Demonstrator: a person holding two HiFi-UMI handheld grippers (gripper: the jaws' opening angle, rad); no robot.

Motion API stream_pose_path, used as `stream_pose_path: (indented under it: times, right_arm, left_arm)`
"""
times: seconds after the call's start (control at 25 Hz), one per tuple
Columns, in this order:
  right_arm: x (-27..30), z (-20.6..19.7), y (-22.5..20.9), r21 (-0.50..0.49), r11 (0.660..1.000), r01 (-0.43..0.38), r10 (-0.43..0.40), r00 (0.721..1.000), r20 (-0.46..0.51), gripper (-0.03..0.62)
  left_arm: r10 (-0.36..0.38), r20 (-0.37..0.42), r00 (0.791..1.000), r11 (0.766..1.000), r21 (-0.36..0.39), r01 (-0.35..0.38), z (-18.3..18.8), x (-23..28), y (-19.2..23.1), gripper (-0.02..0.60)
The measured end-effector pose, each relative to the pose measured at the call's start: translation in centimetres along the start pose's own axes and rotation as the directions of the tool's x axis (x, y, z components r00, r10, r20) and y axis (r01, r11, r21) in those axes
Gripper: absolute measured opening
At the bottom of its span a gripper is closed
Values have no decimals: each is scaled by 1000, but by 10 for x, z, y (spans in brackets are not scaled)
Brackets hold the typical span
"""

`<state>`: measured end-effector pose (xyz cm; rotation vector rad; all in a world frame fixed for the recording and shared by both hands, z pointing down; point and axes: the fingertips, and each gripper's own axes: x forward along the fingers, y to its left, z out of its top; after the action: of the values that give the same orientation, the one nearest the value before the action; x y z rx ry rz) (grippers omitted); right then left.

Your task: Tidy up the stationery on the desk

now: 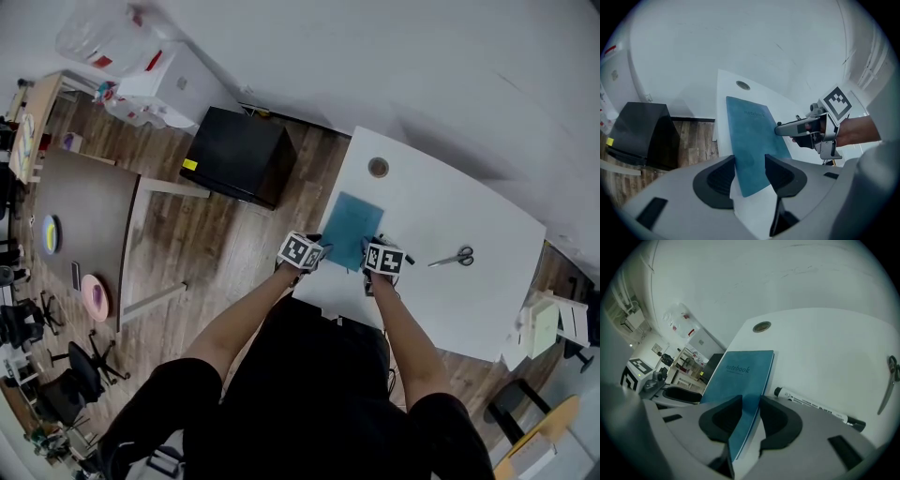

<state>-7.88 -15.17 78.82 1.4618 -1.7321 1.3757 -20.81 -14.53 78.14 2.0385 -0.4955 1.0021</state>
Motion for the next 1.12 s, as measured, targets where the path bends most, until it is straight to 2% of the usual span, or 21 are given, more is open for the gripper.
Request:
stream_pose_path:
  times: [0.36, 0.68, 1.12]
  right_arm:
    - [6, 13, -4, 41, 998, -39, 40, 998, -45, 117]
    - [7, 31, -8, 63, 998, -5, 4, 1000, 6, 117]
    - [12, 66, -29, 80, 997, 8, -11, 1000, 29, 117]
  left_arm:
    - [17, 14, 1000, 1000, -14, -17, 36, 8, 17, 206]
    - [11, 26, 1000, 999, -37, -10, 40, 11, 16, 206]
    - [-17, 42, 999, 999, -29, 18, 73, 22, 14, 206]
